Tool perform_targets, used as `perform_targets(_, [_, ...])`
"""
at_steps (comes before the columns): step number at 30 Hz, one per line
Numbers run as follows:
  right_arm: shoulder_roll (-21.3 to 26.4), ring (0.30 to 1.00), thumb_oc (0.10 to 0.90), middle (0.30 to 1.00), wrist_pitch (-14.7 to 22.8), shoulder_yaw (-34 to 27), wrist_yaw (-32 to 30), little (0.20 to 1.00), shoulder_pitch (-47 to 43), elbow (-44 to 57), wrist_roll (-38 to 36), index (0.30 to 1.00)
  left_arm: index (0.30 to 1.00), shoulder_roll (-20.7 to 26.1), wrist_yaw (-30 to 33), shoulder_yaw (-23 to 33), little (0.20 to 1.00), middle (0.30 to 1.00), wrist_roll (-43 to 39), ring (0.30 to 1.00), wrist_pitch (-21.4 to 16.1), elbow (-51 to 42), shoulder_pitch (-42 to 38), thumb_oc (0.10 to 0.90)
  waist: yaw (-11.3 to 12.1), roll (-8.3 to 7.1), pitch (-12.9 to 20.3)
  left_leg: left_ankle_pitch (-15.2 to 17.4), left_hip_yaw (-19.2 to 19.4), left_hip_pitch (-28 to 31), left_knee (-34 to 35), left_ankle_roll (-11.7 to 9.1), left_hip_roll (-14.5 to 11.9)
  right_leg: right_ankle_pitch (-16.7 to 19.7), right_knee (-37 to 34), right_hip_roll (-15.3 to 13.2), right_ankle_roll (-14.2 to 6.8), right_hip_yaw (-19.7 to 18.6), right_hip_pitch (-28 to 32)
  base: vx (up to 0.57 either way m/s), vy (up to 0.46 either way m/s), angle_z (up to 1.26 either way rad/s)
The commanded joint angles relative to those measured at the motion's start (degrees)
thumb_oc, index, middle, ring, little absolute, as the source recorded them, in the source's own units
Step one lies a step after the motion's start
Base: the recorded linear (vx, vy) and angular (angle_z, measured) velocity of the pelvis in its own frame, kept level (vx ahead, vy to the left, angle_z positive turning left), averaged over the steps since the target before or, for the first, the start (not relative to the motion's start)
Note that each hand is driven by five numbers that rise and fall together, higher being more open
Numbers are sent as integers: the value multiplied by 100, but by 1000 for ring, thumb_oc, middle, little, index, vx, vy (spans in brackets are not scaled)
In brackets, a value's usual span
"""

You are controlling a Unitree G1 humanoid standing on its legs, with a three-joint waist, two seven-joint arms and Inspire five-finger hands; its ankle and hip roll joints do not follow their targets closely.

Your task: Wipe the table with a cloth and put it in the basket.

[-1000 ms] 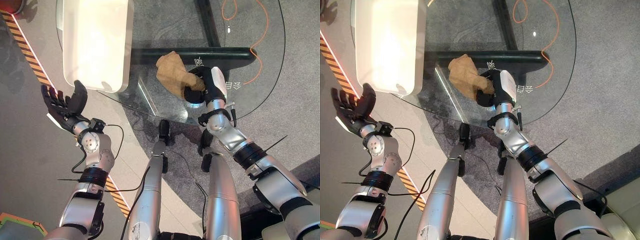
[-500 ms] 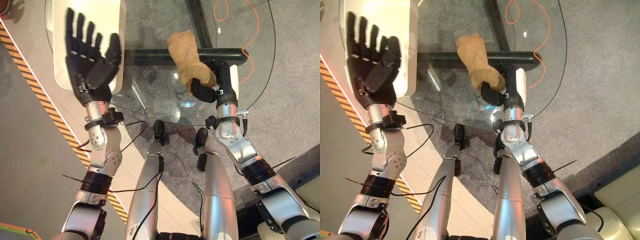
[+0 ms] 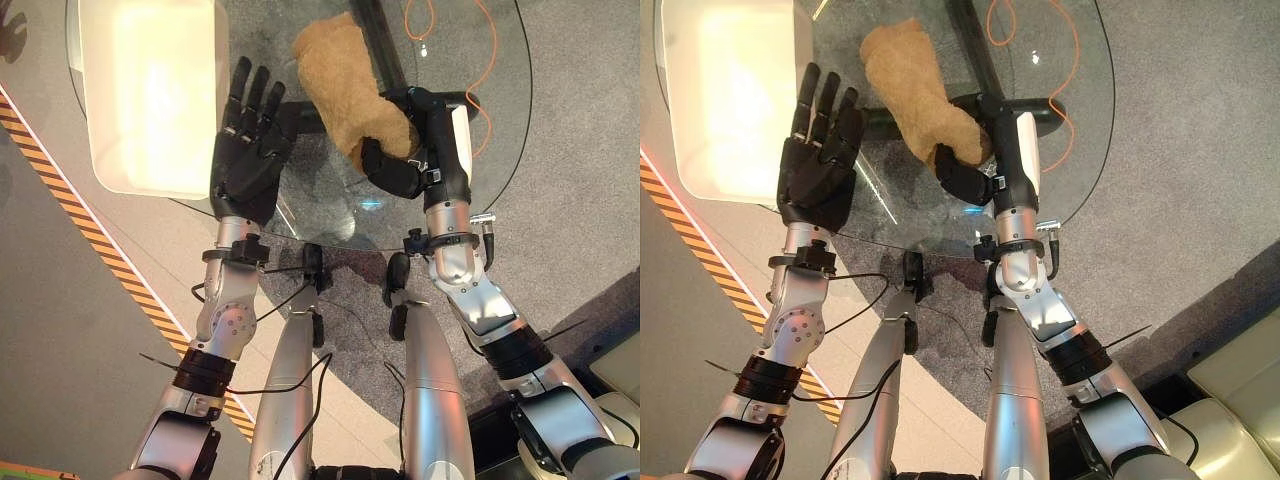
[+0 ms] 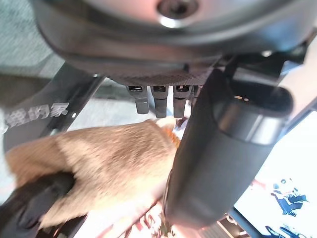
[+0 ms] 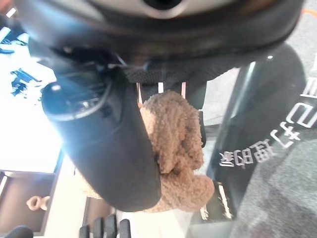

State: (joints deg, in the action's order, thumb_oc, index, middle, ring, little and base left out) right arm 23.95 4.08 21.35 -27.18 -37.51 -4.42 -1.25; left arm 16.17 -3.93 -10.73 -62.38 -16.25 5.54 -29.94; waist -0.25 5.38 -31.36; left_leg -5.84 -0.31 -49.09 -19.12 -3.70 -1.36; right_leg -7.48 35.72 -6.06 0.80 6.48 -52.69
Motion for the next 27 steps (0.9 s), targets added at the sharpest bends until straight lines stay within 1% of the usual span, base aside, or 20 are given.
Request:
perform_targets(1, [-247, 300, 100, 300, 1000, -241, 23, 200, -529, 1418, 322, 300, 900, 35, -540, 97, 900, 900, -310, 900, -80, -886, -293, 800, -21, -79, 156, 604, 406, 236, -313, 371, 285, 370, -666, 249, -228, 41, 295, 0, 0, 0])
perform_targets(3, [-260, 300, 100, 300, 986, -200, 20, 200, -542, 1482, 354, 300, 900, 3, -711, 65, 900, 900, -531, 900, 31, -893, -319, 800, -34, -87, 156, 614, 409, 230, -324, 363, 284, 368, -682, 250, -232, 32, 301, 0, 0, 0])
perform_targets(10, [-236, 300, 100, 300, 940, -118, 128, 200, -591, 1545, 278, 300, 900, -26, -977, 46, 900, 900, -909, 900, 270, -1000, -447, 800, -46, -105, 156, 621, 416, 262, -324, 359, 292, 363, -692, 245, -230, 39, 335, 0, 0, 0])
perform_targets(13, [-261, 300, 100, 300, 880, -56, 151, 200, -622, 1563, 294, 300, 900, -66, -1020, 29, 900, 900, -929, 900, 274, -1047, -493, 800, -45, -111, 156, 623, 416, 259, -324, 355, 293, 354, -691, 244, -226, 44, 334, 0, 0, 0])
perform_targets(20, [-222, 300, 100, 300, 757, 18, 288, 200, -604, 1553, 324, 300, 900, -109, -1334, 63, 900, 900, -1130, 900, 352, -1165, -530, 800, -47, -129, 156, 636, 404, 241, -351, 345, 299, 338, -672, 244, -218, 43, 322, 0, 0, 0])
perform_targets(23, [-208, 300, 100, 300, 740, 38, 332, 200, -583, 1513, 355, 300, 900, -131, -1468, 91, 900, 900, -1209, 900, 438, -1209, -532, 800, -45, -132, 156, 643, 409, 241, -350, 347, 294, 328, -660, 240, -213, 48, 315, 0, 0, 0])
perform_targets(27, [-165, 300, 100, 300, 762, 54, 435, 200, -554, 1474, 385, 300, 900, -132, -1542, 118, 900, 900, -1272, 900, 445, -1299, -522, 800, -41, -131, 156, 654, 411, 253, -352, 345, 290, 311, -641, 232, -211, 61, 321, 0, 0, 0])
